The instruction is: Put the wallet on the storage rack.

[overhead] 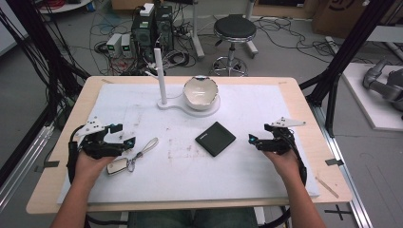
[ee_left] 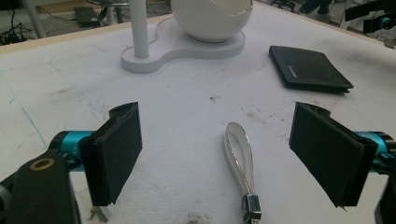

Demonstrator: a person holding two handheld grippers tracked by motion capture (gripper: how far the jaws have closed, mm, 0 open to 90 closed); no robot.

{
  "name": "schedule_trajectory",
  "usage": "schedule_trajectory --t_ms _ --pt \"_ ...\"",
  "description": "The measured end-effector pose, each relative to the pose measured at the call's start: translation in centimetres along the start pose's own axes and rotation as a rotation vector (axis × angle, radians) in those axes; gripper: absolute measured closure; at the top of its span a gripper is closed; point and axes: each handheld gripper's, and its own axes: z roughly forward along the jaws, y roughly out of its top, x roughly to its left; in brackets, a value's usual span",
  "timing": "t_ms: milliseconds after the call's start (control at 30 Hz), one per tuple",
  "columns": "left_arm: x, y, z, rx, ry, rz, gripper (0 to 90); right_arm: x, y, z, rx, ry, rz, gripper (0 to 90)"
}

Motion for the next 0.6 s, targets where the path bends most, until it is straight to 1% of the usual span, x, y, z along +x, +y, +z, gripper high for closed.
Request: schedule_trajectory --t_ms 200,300,400,500,567,600 --pt "0.0 -0.1 -0.1 0.002 -0.001 0.005 17.2 0.0 0.1 0.2 -0.005 0.009 0.007 15.6" --pt "0.1 -0.2 -0.6 0.001 0.004 0.01 17.2 -0.1 0.6 0.6 -0.02 0.024 0.02 15.6" --pt "0.2 -0.4 -1.2 0.0 0.014 0.01 17.2 0.0 1.2 1.1 -0.017 0.037 0.019 15.6" --pt "0.2 -0.5 -1.8 -0.005 0.028 0.008 17.2 0.2 2.0 2.0 -0.013 0.049 0.008 15.6" --pt "0.1 -0.6 -2.1 -0.005 0.033 0.011 17.2 0.4 2.5 2.6 -0.025 0.053 0.008 15.6" --pt "0.0 -0.7 -2.3 -0.004 0.036 0.007 17.2 0.5 2.7 2.9 -0.02 0.055 0.007 15.6"
